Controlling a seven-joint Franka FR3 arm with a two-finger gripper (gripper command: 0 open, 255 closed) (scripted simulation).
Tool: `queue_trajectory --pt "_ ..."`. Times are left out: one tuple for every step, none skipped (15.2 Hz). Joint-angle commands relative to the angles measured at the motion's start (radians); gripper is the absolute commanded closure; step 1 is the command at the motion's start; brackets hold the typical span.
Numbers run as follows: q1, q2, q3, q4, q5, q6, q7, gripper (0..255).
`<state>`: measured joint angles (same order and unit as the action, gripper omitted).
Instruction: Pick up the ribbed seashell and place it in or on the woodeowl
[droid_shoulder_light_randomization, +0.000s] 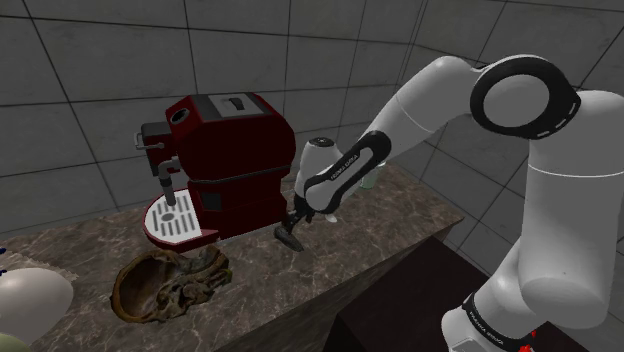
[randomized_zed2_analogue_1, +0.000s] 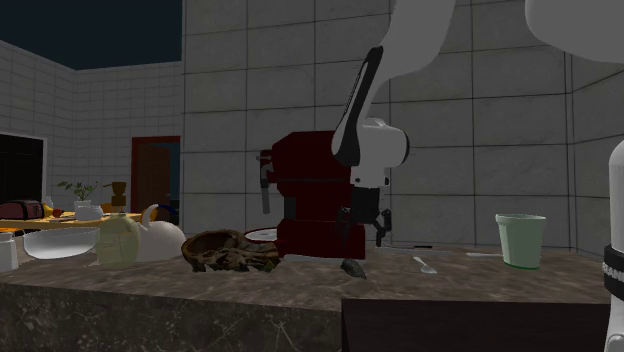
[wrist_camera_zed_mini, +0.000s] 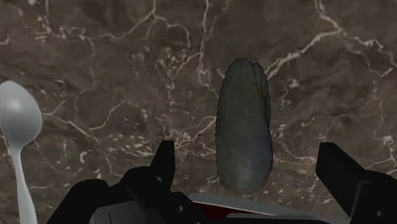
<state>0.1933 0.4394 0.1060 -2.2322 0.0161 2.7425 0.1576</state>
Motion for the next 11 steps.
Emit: queue_trajectory --pt "0.016 0.078 -0.008 0.057 -0.016 0.013 0.006 0" --pt "0.020 0.095 -0.010 0.069 -0.019 0.016 0.008 0" --pt "0.022 0.108 -0.012 0.074 -0.020 0.025 0.008 0" --pt "0.023 0.122 -0.013 0.078 -0.021 0.034 0.009 0" --pt "0.025 0.136 -0.014 0.084 -0.023 0.042 0.010 0" --pt "0.026 0.149 -0.016 0.089 -0.024 0.051 0.011 0" --pt "0.028 0.163 -0.017 0.094 -0.025 0.059 0.011 0" --pt "0.029 0.177 -0.018 0.100 -0.026 0.067 0.012 0" --pt "0.032 0.199 -0.020 0.110 -0.027 0.080 0.013 0" --pt "0.032 0.199 -0.020 0.109 -0.027 0.080 0.013 0" --pt "0.032 0.199 -0.020 0.110 -0.027 0.080 0.013 0"
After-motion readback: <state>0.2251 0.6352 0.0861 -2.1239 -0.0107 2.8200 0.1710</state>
